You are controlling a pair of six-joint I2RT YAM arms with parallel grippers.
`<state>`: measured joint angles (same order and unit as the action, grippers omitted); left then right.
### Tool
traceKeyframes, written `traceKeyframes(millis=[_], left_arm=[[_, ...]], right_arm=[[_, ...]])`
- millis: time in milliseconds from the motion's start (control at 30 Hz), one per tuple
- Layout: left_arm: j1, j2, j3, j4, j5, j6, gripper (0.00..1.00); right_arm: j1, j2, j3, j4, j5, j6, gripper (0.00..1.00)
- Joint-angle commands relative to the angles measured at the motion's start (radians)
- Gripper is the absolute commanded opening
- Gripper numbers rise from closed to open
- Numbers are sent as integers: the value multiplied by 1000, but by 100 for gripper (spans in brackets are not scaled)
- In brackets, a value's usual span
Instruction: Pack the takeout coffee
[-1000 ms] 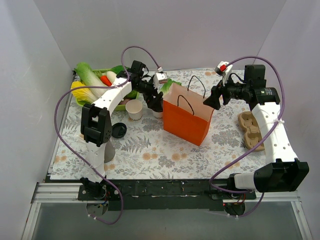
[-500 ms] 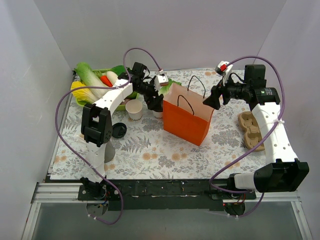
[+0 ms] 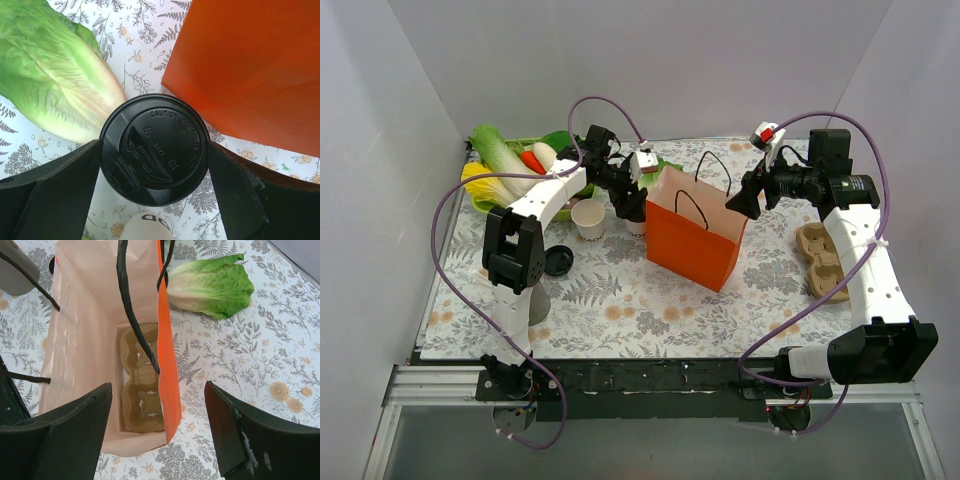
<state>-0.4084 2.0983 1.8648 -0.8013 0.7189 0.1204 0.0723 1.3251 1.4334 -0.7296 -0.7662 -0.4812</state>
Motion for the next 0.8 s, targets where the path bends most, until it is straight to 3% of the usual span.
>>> traceKeyframes(millis=[0, 367, 567, 767], left_arm=[[-6, -40, -6, -29, -9, 2, 82], [-6, -104, -16, -47, -1, -57, 58], [-6, -221, -87, -41, -30, -96, 45], [-4, -371, -254, 10, -39, -113, 41]], right_arm=[[-5, 3, 33, 35, -18, 6, 82], [-3, 10, 47, 35, -16, 7, 82], [-5, 8, 45, 39, -18, 7, 82], [-3, 16, 64, 35, -33, 10, 82]])
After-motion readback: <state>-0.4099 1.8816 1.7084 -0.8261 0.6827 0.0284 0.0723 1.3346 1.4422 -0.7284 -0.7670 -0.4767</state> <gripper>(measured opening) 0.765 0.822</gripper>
